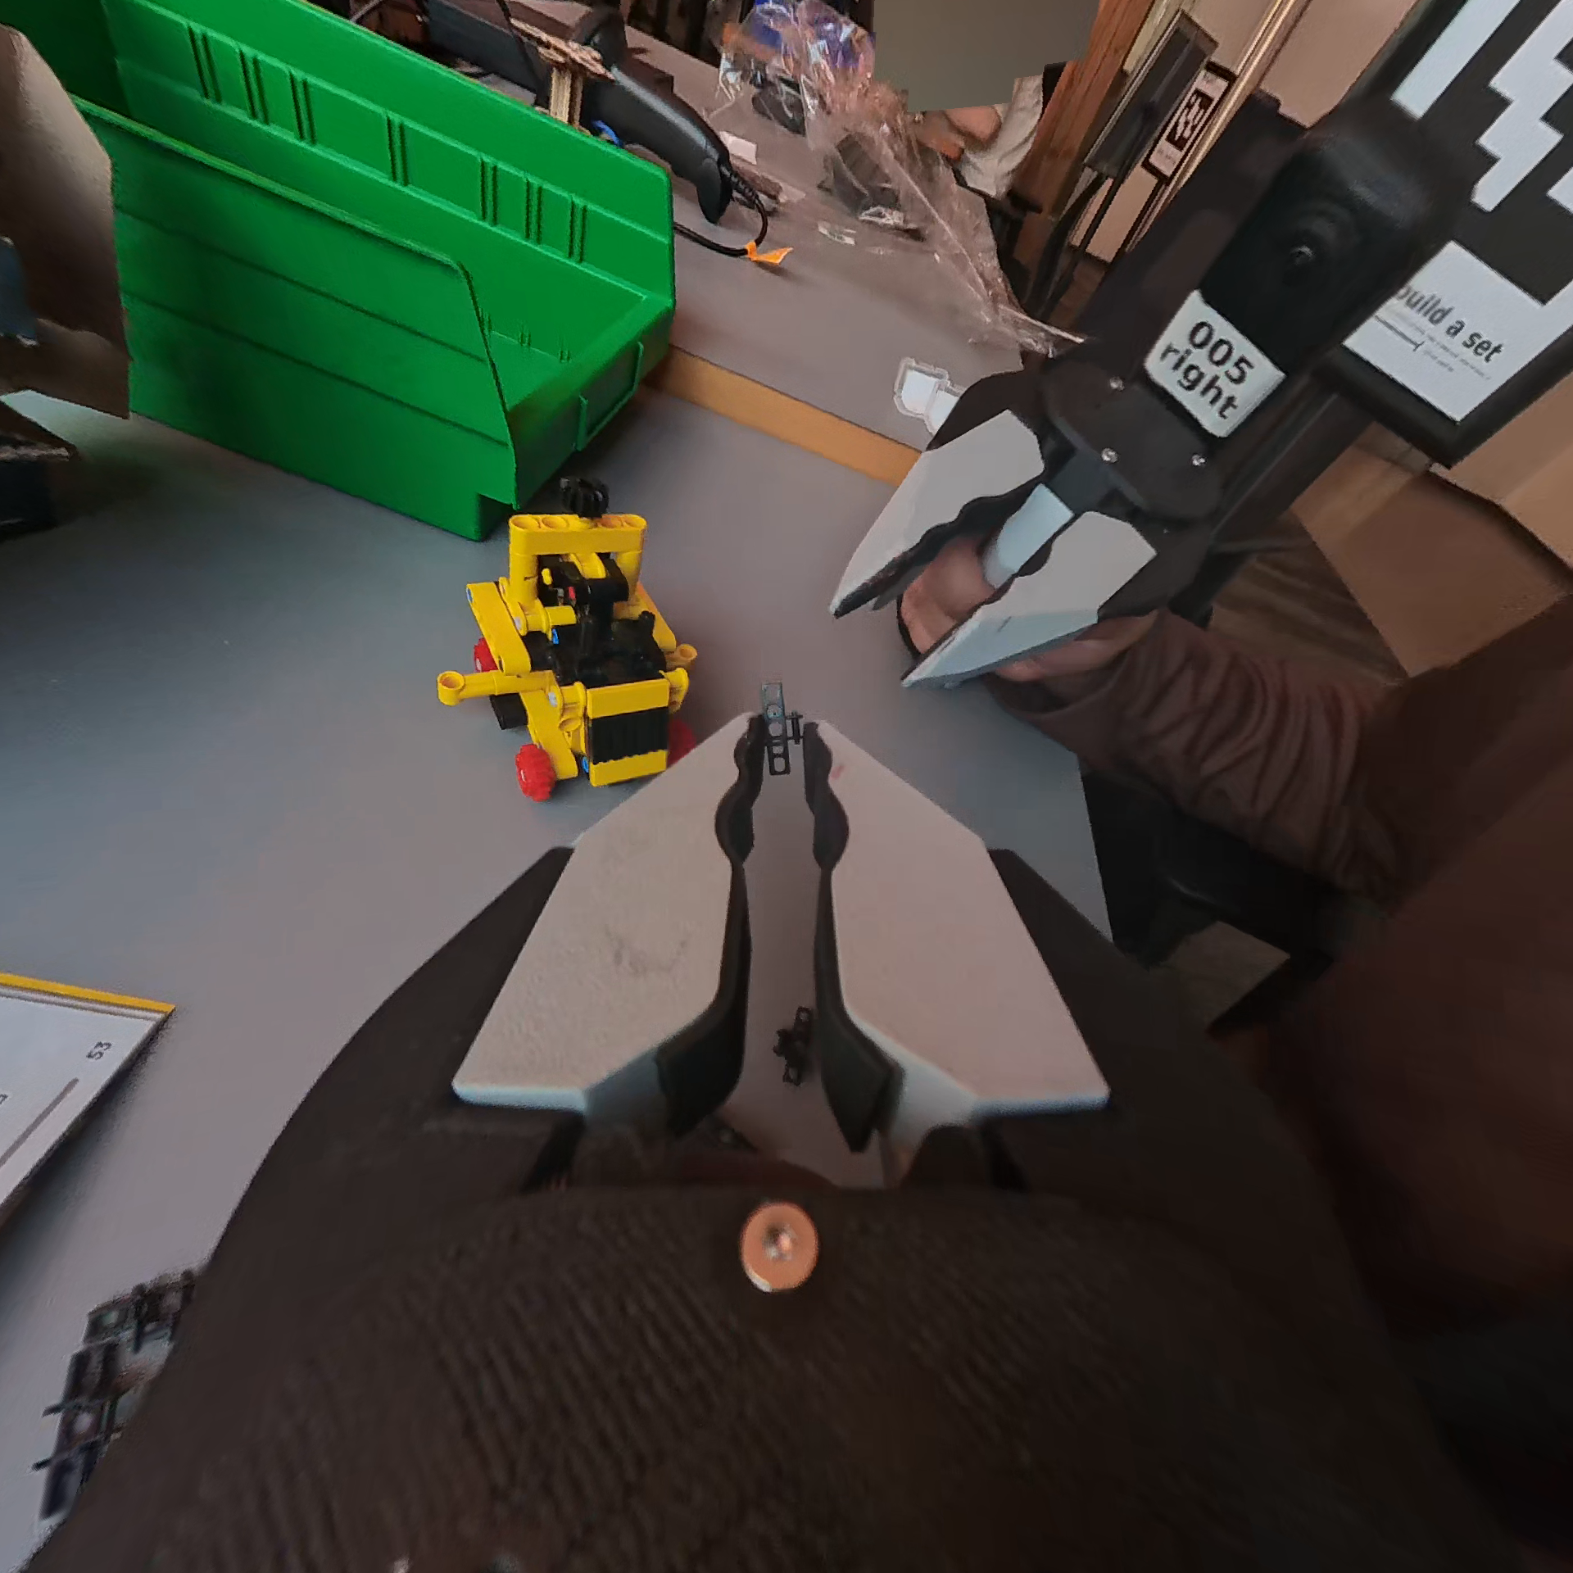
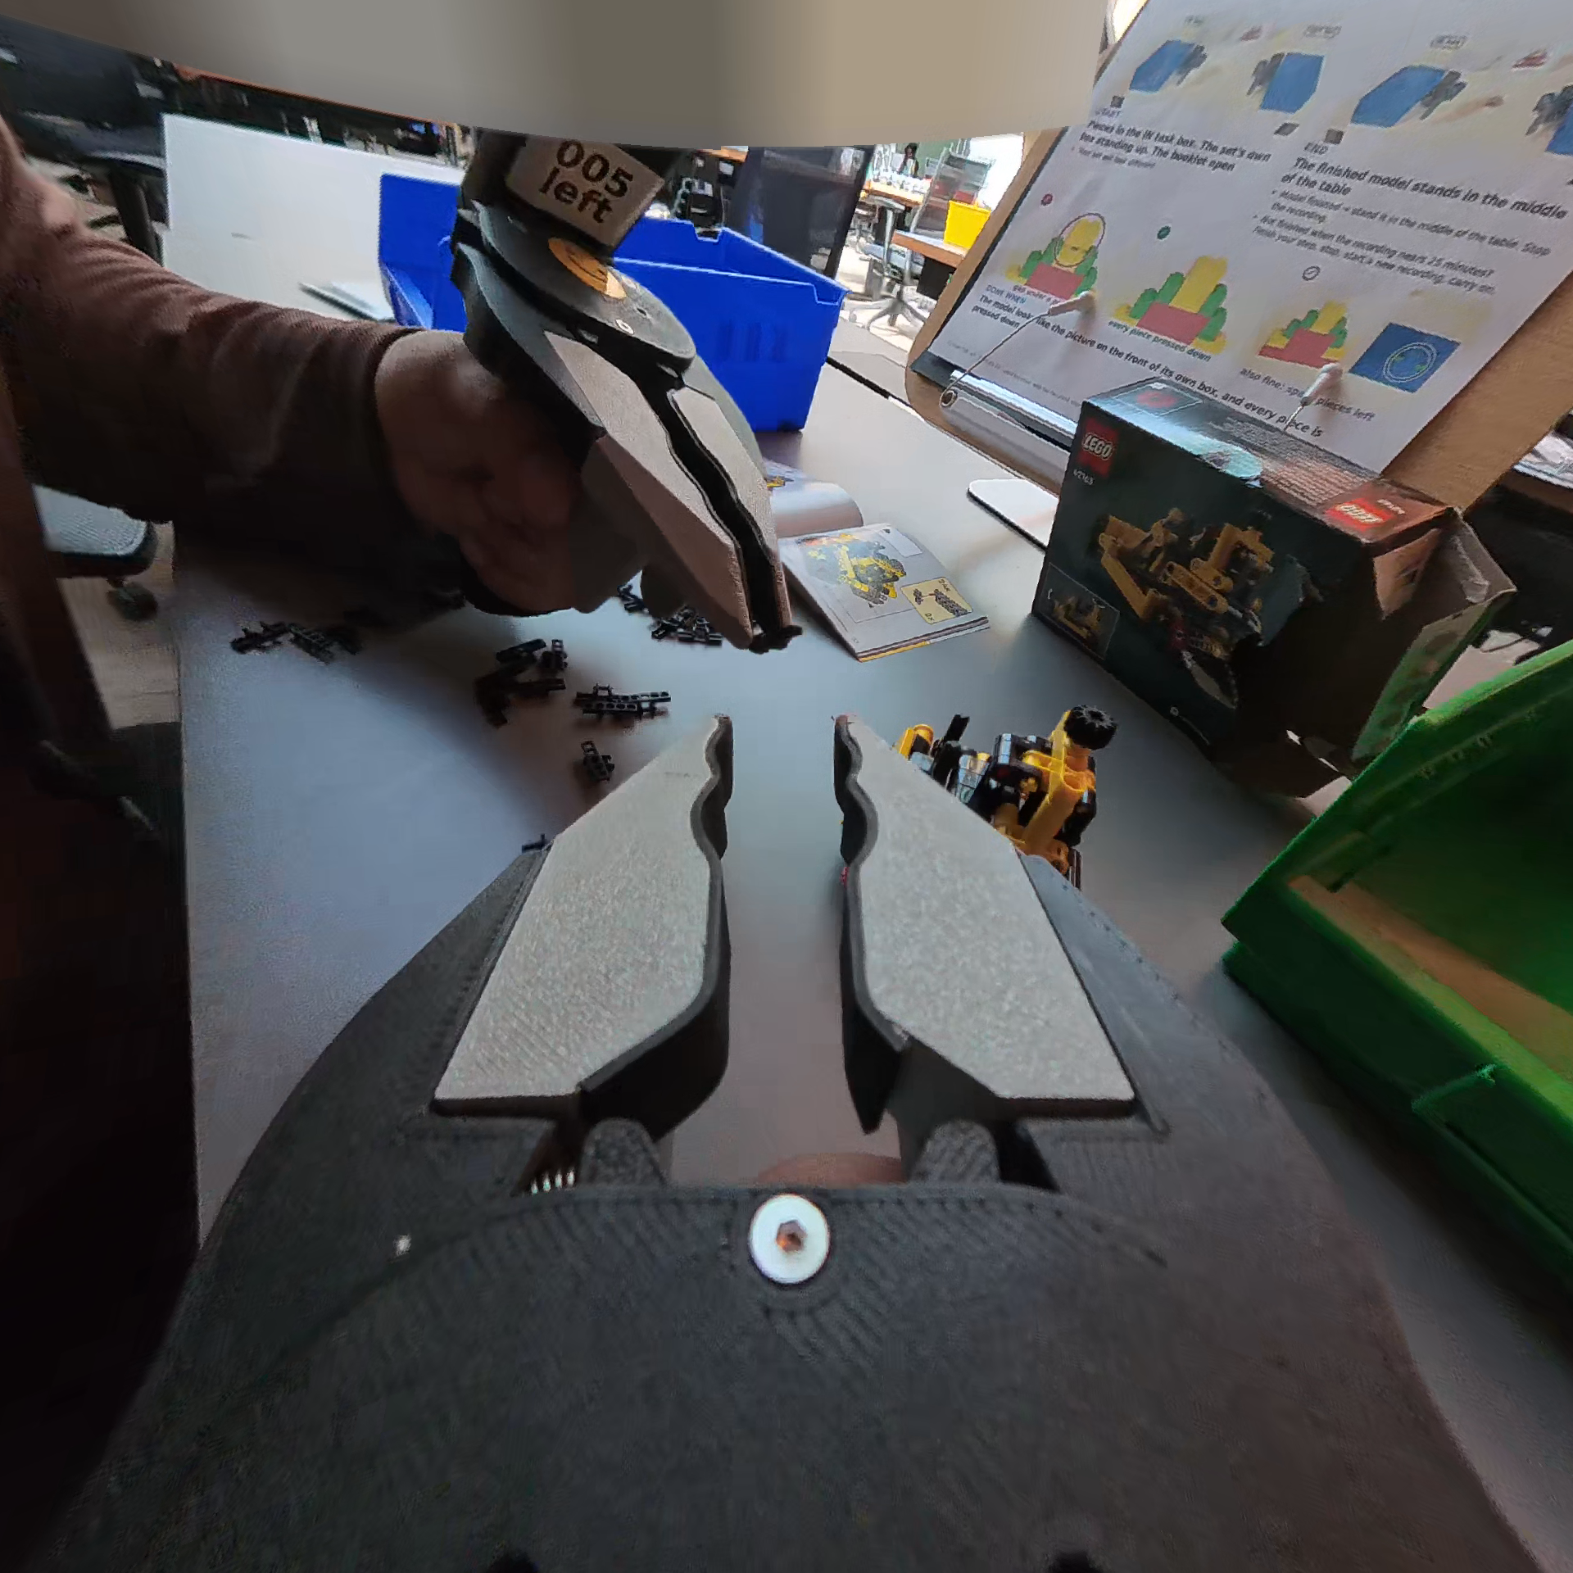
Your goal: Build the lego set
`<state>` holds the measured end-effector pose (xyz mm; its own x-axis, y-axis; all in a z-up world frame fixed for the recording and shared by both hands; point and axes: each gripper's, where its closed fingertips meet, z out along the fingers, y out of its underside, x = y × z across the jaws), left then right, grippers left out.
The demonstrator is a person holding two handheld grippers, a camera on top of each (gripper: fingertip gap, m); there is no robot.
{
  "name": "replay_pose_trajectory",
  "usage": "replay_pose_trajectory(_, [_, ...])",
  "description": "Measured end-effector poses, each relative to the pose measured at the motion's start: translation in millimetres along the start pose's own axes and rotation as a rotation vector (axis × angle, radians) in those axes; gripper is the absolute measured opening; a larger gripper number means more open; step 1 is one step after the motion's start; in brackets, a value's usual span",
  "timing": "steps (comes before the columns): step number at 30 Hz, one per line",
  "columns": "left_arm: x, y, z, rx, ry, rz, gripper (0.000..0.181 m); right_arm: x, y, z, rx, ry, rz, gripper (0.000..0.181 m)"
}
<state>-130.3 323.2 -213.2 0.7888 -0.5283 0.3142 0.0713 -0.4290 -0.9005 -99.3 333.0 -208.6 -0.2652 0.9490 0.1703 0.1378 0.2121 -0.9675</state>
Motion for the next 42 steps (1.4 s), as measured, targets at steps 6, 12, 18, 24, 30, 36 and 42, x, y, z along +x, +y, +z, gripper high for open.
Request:
replay_pose_trajectory(6, [15.1, 9.5, 8.1, -0.037, 0.049, 0.106, 0.006, -0.2, -0.1, -5.3, -0.004, 0.076, -0.066, 0.016])
replay_pose_trajectory(12, [24.7, 21.5, 8.0, -0.087, 0.19, 0.017, 0.006, -5.8, -2.8, -10.8, 0.029, -0.028, 0.102, 0.024])
replay_pose_trajectory(18, [53.3, 28.8, 8.5, -0.15, 0.328, -0.069, 0.006, -19.7, -1.2, -13.6, 0.01, -0.076, 0.106, 0.025])
replay_pose_trajectory(24, [59.6, 39.0, 13.3, -0.202, 0.339, -0.096, 0.006, -35.9, 5.8, -8.7, -0.052, -0.179, 0.085, 0.016])
replay_pose_trajectory(30, [56.1, 35.8, 10.8, -0.186, 0.334, -0.09, 0.006, -48.4, 13.3, -5.5, -0.115, -0.262, 0.083, 0.016])
replay_pose_trajectory(36, [53.2, 35.6, 12.3, -0.177, 0.291, -0.018, 0.006, -50.7, 14.6, -4.8, -0.126, -0.282, 0.087, 0.017])
replay_pose_trajectory(42, [41.1, 35.3, 17.3, -0.154, 0.043, 0.477, 0.006, -45.8, 13.1, -5.0, -0.114, -0.267, 0.117, 0.014])
